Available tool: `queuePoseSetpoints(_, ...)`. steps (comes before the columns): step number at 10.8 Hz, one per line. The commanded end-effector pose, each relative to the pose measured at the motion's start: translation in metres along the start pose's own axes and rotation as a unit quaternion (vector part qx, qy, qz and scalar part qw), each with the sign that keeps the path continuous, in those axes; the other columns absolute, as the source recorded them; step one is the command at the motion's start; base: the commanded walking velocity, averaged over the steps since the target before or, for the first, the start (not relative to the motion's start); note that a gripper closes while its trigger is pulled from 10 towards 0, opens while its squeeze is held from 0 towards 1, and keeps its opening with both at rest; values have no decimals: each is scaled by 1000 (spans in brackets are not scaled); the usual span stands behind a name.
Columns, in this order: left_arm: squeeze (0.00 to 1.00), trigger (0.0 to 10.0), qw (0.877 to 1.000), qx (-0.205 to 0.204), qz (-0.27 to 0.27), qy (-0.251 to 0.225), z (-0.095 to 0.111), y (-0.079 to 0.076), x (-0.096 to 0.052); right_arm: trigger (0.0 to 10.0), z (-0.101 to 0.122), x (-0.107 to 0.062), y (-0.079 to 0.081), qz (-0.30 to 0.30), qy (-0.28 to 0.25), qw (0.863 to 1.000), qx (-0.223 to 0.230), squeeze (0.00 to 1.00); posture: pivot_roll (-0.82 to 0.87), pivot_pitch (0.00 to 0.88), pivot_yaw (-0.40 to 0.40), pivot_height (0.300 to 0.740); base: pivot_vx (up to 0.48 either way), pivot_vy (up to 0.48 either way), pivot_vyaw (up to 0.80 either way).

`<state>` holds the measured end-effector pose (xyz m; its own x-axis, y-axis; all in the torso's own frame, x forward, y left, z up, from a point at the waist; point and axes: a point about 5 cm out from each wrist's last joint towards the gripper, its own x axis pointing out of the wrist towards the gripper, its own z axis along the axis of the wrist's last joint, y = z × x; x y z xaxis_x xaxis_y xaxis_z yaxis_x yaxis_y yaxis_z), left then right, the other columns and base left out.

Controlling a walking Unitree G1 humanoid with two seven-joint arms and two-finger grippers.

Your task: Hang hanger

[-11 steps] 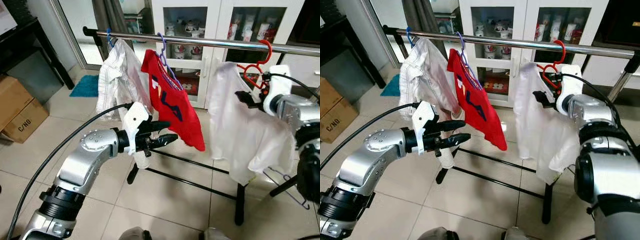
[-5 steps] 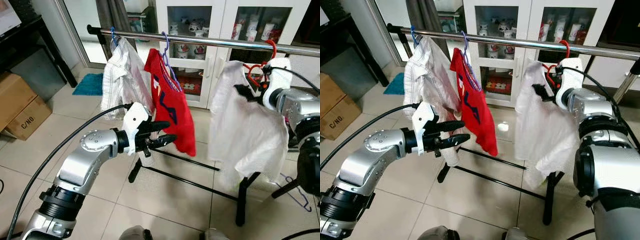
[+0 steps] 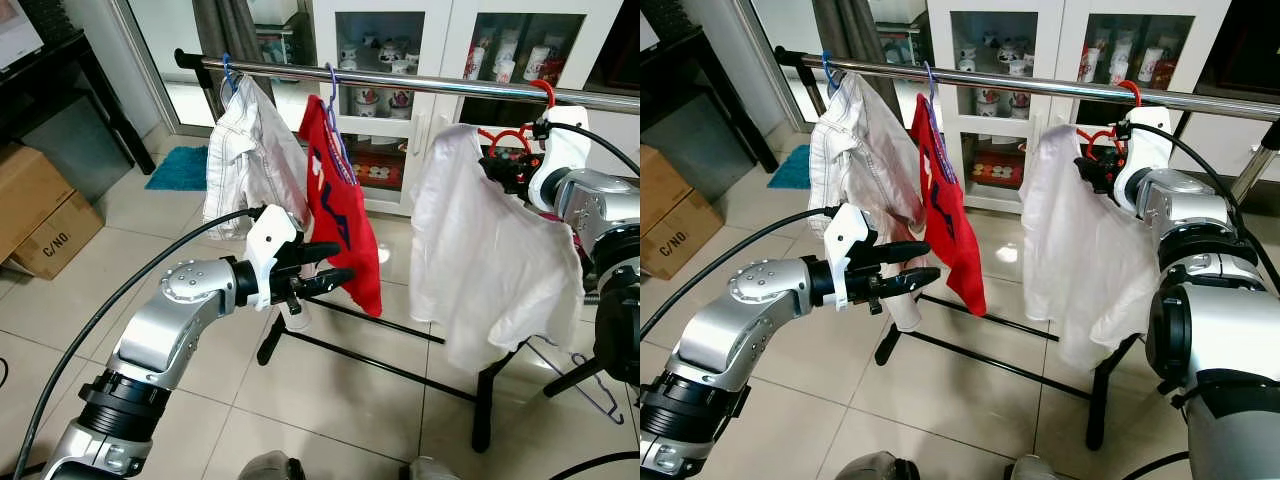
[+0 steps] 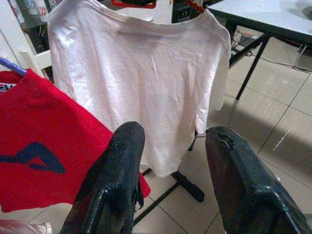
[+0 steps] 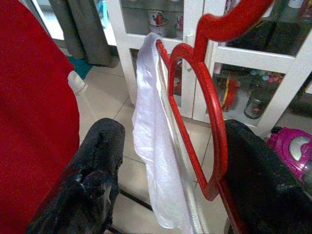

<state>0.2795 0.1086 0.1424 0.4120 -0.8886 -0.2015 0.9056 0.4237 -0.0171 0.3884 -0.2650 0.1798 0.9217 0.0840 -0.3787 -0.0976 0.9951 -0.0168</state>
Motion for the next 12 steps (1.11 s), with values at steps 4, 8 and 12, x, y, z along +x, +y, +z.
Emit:
queuePoseSetpoints(4, 0, 10000, 1000, 8, -1, 8, 0, 2, -2, 0, 3, 0, 2, 7, 12, 1000, -10, 0, -95, 0, 125, 740, 0, 0, 0)
queuePoseSetpoints(8, 0, 10000, 1000, 10, -3, 10, 0, 2, -2, 0, 7, -1, 1, 5, 13, 1000, -12, 0, -100, 0, 124, 740, 0, 0, 0)
queuePoseSetpoints(12, 0, 10000, 1000, 13, -6, 11, -1, 1, -2, 863, 10, 0, 2, 11, 16, 999, -43, 0, -103, 0, 124, 740, 0, 0, 0)
